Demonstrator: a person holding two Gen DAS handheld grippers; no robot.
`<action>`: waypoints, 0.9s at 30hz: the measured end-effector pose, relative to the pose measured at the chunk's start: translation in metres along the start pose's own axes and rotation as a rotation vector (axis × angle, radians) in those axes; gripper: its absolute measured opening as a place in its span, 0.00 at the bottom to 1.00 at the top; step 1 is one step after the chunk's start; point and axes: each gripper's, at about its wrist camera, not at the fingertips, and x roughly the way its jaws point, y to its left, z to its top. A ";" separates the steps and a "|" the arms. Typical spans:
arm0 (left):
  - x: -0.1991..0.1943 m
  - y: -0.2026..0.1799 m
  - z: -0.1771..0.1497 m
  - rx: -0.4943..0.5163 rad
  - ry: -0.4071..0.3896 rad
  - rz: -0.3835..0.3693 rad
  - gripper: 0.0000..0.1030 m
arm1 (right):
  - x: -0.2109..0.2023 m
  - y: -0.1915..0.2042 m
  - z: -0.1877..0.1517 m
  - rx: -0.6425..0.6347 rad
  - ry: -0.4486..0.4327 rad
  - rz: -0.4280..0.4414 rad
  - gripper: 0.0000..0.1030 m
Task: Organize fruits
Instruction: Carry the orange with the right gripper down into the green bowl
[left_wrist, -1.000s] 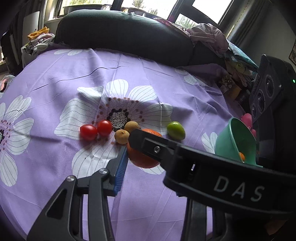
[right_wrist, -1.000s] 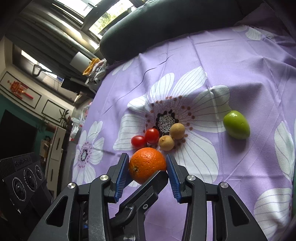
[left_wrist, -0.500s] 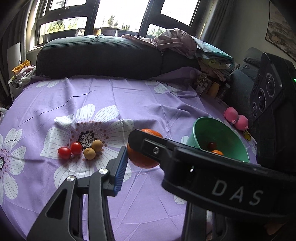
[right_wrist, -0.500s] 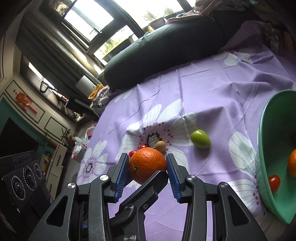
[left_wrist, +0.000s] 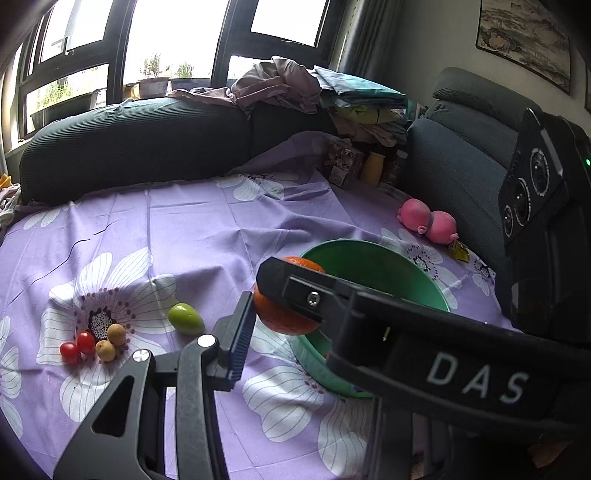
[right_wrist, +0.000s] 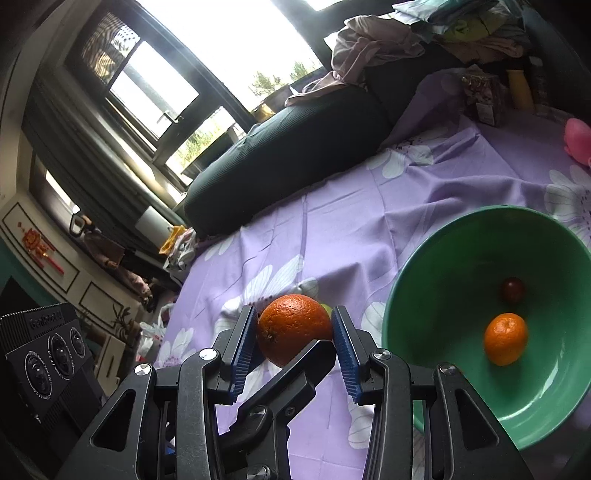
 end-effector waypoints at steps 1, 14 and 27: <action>0.003 -0.004 0.001 0.008 0.002 -0.010 0.40 | -0.004 -0.004 0.001 0.009 -0.010 -0.005 0.43; 0.040 -0.044 0.006 0.071 0.050 -0.140 0.40 | -0.032 -0.048 0.007 0.118 -0.080 -0.115 0.43; 0.075 -0.057 0.001 0.056 0.145 -0.223 0.40 | -0.030 -0.079 0.007 0.192 -0.044 -0.221 0.43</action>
